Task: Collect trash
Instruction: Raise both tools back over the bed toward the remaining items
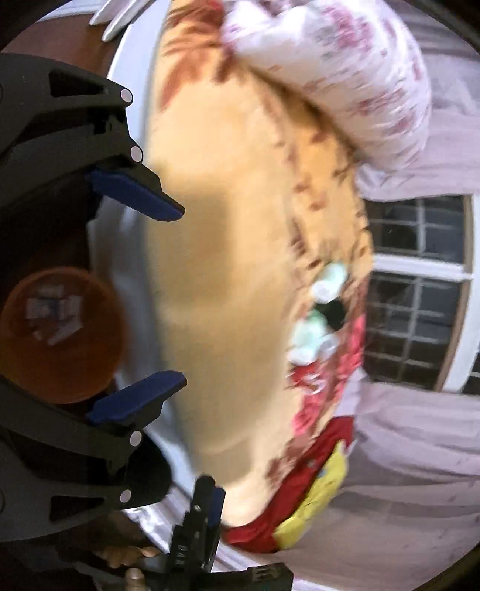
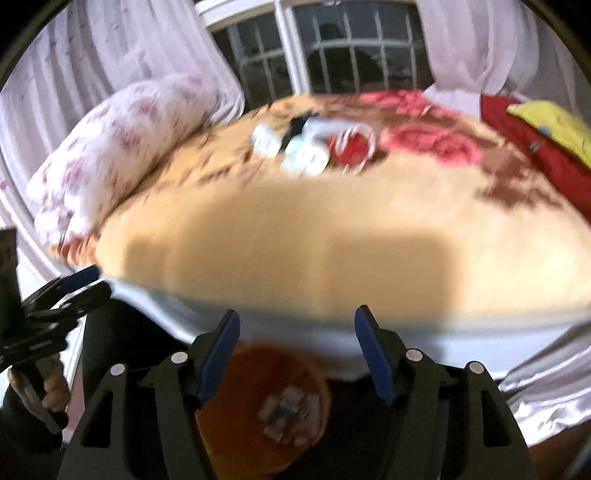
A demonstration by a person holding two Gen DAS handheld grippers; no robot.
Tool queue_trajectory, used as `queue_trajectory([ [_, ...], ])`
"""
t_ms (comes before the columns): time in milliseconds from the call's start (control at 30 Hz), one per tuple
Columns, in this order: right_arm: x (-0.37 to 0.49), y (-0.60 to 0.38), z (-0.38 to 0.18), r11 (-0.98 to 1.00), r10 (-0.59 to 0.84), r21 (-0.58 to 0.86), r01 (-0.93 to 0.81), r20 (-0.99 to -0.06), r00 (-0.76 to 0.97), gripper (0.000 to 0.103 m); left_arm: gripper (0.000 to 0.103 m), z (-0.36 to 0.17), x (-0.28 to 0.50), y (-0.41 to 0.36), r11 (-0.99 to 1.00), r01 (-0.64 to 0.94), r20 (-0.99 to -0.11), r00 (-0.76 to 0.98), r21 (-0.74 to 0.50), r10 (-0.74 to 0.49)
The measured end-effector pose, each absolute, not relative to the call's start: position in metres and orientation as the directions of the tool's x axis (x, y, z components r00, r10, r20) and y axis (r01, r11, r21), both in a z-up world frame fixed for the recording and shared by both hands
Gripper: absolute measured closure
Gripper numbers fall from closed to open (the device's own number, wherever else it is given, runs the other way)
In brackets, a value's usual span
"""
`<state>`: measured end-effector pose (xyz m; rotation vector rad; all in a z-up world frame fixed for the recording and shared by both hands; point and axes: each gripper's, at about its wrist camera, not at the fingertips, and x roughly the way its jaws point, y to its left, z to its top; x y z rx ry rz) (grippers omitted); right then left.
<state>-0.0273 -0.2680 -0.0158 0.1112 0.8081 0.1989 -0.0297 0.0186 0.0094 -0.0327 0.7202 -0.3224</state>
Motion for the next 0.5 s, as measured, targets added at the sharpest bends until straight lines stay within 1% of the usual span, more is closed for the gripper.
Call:
queue_trajectory([
  [133, 0.009, -0.292, 0.007, 0.981, 0.186, 0.171, -0.093, -0.682, 0.707, 0.039, 0.022, 0.025, -0.005, 0.028, 0.958, 0.24, -0.618, 0.733, -0.159, -0.286],
  [267, 0.042, -0.301, 0.016, 0.986, 0.157, 0.152, -0.072, -0.675, 0.721, 0.039, 0.022, 0.032, 0.011, 0.034, 0.962, 0.217, -0.599, 0.753, -0.164, -0.272],
  [400, 0.074, -0.301, 0.016, 0.991, 0.129, 0.107, -0.077, -0.674, 0.728, 0.039, 0.022, 0.025, 0.031, 0.035, 0.959, 0.208, -0.624, 0.728, -0.195, -0.284],
  [500, 0.097, -0.302, 0.013, 0.991, 0.13, 0.099, -0.085, -0.683, 0.719, 0.039, 0.022, 0.017, 0.043, 0.031, 0.958, 0.203, -0.644, 0.71, -0.201, -0.285],
])
